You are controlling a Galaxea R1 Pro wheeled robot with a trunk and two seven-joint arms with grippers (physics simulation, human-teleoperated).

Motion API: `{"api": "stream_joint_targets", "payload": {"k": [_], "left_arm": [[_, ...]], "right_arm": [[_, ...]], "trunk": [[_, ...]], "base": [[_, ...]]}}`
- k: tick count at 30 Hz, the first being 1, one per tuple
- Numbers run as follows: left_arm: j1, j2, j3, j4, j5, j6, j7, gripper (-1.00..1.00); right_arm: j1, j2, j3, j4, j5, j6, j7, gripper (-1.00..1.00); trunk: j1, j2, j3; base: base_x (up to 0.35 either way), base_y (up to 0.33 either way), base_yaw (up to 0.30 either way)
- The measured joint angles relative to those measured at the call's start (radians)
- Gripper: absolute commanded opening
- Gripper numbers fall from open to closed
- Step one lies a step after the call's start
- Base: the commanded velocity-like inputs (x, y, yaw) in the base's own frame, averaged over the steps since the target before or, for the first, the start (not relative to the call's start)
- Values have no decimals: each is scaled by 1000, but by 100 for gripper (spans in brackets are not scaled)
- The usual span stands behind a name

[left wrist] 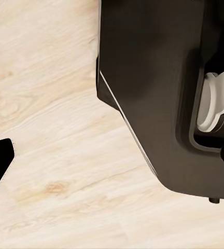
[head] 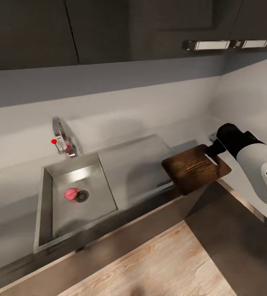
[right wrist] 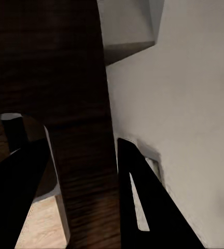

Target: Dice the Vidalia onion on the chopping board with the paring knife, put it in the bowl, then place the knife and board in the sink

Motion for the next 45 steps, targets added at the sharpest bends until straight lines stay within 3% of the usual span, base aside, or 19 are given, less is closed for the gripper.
{"api": "stream_joint_targets", "payload": {"k": [6, 14, 27, 45], "left_arm": [[0, 0, 0, 0, 0, 0, 0, 100], [0, 0, 0, 0, 0, 1, 0, 100], [0, 0, 0, 0, 0, 0, 0, 100], [0, 0, 0, 1, 0, 1, 0, 100]], "right_arm": [[0, 2, -2, -6, -3, 2, 2, -100], [0, 28, -5, -7, -5, 3, 3, -100], [0, 29, -5, -7, -2, 2, 5, -100], [0, 30, -6, -7, -4, 1, 6, -100]], "trunk": [[0, 0, 1], [0, 0, 1], [0, 0, 0], [0, 0, -18]], "base": [[-5, 300, 0], [0, 301, 0], [-62, 301, 9], [-95, 301, 188]]}}
